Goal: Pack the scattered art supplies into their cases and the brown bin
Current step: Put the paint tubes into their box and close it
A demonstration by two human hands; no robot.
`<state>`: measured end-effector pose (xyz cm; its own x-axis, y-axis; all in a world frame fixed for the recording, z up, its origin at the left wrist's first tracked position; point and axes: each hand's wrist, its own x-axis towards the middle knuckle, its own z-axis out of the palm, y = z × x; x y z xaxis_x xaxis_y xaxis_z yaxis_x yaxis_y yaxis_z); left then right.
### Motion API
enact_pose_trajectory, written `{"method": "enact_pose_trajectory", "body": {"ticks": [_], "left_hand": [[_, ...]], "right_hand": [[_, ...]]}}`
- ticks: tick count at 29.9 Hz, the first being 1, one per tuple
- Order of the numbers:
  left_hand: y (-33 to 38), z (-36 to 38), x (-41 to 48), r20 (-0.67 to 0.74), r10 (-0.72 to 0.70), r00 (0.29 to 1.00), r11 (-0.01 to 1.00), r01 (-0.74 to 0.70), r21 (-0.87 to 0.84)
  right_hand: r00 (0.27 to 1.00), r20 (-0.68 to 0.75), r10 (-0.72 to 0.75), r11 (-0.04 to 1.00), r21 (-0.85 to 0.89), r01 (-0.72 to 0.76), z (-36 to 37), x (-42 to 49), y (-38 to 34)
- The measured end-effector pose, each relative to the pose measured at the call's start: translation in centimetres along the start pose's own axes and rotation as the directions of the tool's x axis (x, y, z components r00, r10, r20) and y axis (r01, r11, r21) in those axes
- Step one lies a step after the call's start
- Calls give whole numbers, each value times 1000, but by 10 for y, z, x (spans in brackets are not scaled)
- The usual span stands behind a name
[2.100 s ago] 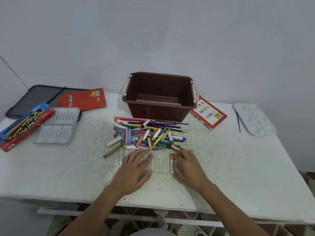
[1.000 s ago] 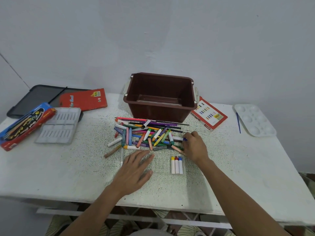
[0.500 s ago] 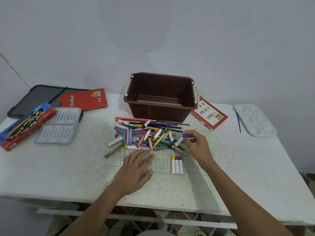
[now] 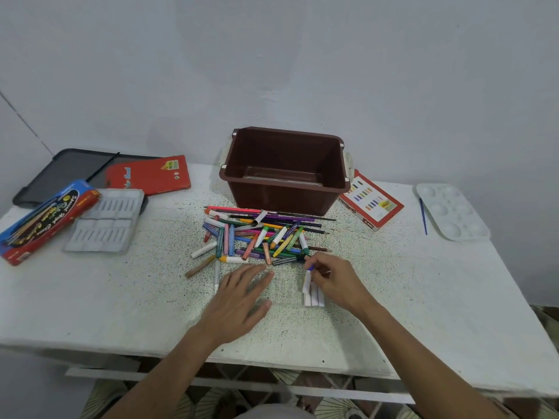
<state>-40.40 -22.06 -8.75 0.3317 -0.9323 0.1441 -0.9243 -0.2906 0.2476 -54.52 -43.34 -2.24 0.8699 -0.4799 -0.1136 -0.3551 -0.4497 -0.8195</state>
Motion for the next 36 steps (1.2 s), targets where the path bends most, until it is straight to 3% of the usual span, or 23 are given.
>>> {"method": "enact_pose_trajectory", "body": {"ticks": [7, 23, 33, 36], "left_hand": [[0, -1, 0, 1, 6, 1000, 1000, -6, 8], [0, 1, 0, 18, 0, 1000, 1000, -1, 25], [1, 0, 0, 11, -16, 1000, 1000, 15, 13], [1, -1, 1, 7, -12, 1000, 1000, 12, 14]], "right_hand": [[996, 53, -72, 985, -154, 79, 12, -4, -4], [979, -30, -201, 890, -423, 169, 31, -11, 23], [918, -10, -397, 679, -676, 287, 43, -17, 27], [912, -20, -410, 680, -673, 291, 44, -18, 29]]}}
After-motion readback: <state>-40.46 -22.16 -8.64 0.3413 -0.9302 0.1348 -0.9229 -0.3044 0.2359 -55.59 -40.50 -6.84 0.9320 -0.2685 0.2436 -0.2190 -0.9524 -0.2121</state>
